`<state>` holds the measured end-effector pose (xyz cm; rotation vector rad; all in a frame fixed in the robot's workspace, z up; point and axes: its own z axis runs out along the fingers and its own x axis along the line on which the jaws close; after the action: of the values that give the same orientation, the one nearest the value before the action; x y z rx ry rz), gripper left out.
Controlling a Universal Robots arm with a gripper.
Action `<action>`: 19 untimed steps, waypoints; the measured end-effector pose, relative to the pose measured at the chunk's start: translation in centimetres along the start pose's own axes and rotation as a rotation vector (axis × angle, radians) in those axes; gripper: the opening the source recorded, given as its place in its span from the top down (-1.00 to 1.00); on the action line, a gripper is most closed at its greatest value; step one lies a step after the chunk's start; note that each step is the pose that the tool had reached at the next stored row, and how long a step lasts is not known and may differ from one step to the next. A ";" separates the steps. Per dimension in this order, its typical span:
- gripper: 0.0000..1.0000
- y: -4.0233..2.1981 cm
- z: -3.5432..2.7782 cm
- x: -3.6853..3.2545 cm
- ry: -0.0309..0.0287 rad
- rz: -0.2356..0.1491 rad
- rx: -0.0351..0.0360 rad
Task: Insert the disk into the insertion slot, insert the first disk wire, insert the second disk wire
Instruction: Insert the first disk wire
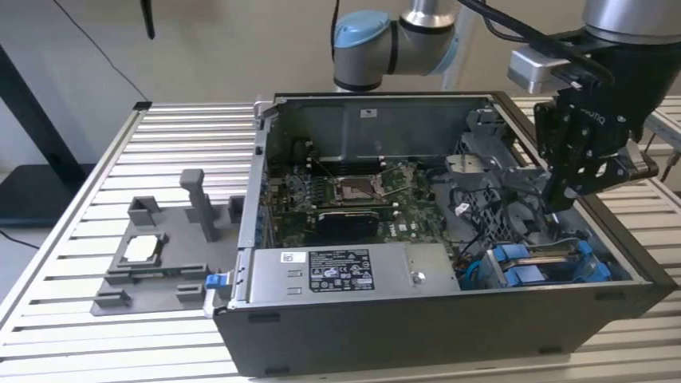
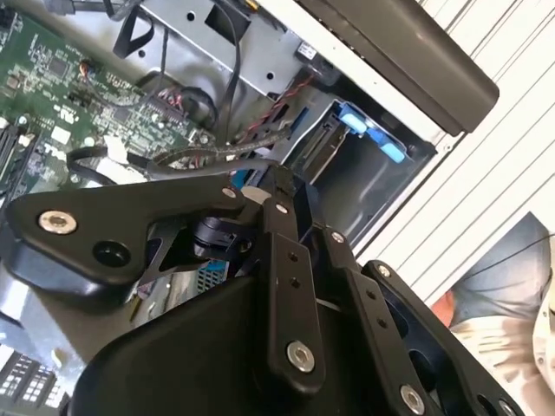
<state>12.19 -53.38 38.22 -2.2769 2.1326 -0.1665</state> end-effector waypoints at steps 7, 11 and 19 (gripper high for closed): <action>0.62 -1.10 0.38 0.63 -0.0046 -0.004 -0.0682; 0.62 -1.52 0.80 0.92 -0.0070 -0.004 -0.0757; 0.62 -2.33 1.58 1.39 -0.0140 -0.002 -0.0792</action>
<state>14.73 -54.69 36.94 -2.3153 2.1677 -0.0670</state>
